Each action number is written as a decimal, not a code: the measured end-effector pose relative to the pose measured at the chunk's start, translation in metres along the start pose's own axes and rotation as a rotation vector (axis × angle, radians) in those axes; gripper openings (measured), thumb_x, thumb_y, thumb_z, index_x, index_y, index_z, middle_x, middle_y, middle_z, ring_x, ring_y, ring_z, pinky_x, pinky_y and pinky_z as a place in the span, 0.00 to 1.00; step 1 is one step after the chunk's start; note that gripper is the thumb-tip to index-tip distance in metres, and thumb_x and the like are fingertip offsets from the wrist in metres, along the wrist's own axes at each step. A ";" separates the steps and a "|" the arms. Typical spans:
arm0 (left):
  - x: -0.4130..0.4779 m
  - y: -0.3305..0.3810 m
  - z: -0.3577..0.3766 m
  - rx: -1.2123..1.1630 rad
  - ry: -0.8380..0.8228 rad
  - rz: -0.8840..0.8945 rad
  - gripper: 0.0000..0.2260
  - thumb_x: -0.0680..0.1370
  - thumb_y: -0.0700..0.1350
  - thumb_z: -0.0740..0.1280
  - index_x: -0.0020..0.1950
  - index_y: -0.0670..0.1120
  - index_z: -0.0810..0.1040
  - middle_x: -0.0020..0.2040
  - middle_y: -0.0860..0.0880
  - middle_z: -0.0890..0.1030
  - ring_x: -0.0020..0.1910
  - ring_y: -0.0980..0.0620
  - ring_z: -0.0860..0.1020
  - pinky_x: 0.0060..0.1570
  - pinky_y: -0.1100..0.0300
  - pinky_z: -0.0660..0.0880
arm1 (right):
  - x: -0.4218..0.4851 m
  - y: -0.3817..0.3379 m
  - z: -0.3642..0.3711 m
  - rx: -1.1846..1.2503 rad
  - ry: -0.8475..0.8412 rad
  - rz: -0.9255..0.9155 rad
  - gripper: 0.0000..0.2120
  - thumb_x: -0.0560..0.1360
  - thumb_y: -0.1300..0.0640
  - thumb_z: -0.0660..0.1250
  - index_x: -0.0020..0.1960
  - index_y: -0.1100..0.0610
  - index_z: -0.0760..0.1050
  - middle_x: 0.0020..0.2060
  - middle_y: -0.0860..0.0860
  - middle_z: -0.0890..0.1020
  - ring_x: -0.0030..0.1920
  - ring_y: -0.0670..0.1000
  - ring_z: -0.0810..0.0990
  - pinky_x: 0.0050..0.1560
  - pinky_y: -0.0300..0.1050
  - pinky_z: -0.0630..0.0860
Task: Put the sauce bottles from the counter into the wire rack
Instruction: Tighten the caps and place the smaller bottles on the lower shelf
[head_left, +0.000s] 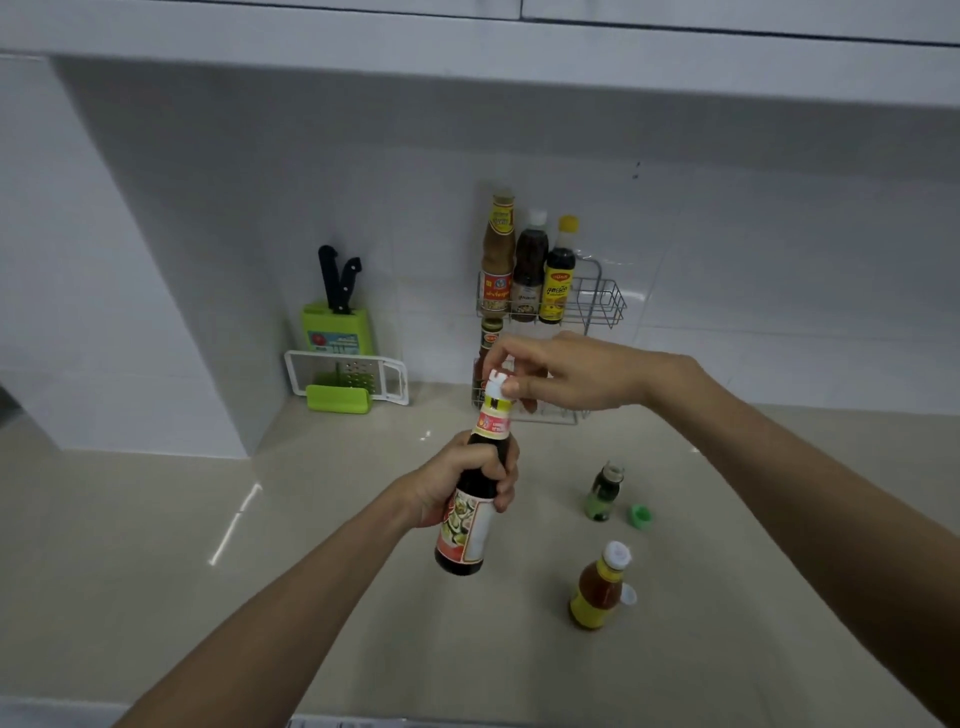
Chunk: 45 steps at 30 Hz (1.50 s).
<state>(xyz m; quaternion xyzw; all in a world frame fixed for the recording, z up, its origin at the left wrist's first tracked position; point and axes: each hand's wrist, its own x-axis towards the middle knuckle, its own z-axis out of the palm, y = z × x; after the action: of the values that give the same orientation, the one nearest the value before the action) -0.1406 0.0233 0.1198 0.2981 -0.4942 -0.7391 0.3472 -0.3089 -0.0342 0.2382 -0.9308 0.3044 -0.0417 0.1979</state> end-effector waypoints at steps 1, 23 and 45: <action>-0.001 0.001 -0.001 -0.046 -0.071 -0.036 0.08 0.59 0.40 0.65 0.36 0.42 0.72 0.27 0.45 0.72 0.25 0.49 0.71 0.32 0.60 0.70 | 0.000 -0.003 0.005 -0.074 0.062 -0.009 0.12 0.81 0.42 0.53 0.55 0.49 0.68 0.38 0.48 0.81 0.37 0.47 0.79 0.40 0.47 0.75; 0.012 0.001 0.010 0.058 -0.007 0.002 0.05 0.61 0.36 0.63 0.35 0.40 0.72 0.27 0.44 0.73 0.25 0.48 0.72 0.32 0.60 0.71 | 0.010 0.003 0.044 -0.192 0.481 -0.013 0.18 0.79 0.48 0.43 0.43 0.54 0.69 0.29 0.54 0.75 0.27 0.56 0.70 0.30 0.54 0.68; 0.015 0.017 -0.004 0.006 -0.173 -0.140 0.05 0.61 0.36 0.61 0.36 0.40 0.71 0.26 0.44 0.72 0.23 0.48 0.71 0.29 0.62 0.70 | 0.012 0.028 0.013 -0.459 0.309 -0.182 0.25 0.77 0.44 0.46 0.32 0.57 0.70 0.22 0.50 0.69 0.22 0.49 0.61 0.26 0.45 0.61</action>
<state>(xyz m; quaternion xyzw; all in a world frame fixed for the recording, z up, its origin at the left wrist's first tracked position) -0.1420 0.0048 0.1331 0.2682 -0.5023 -0.7831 0.2499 -0.3119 -0.0574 0.2143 -0.9573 0.2476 -0.1308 -0.0714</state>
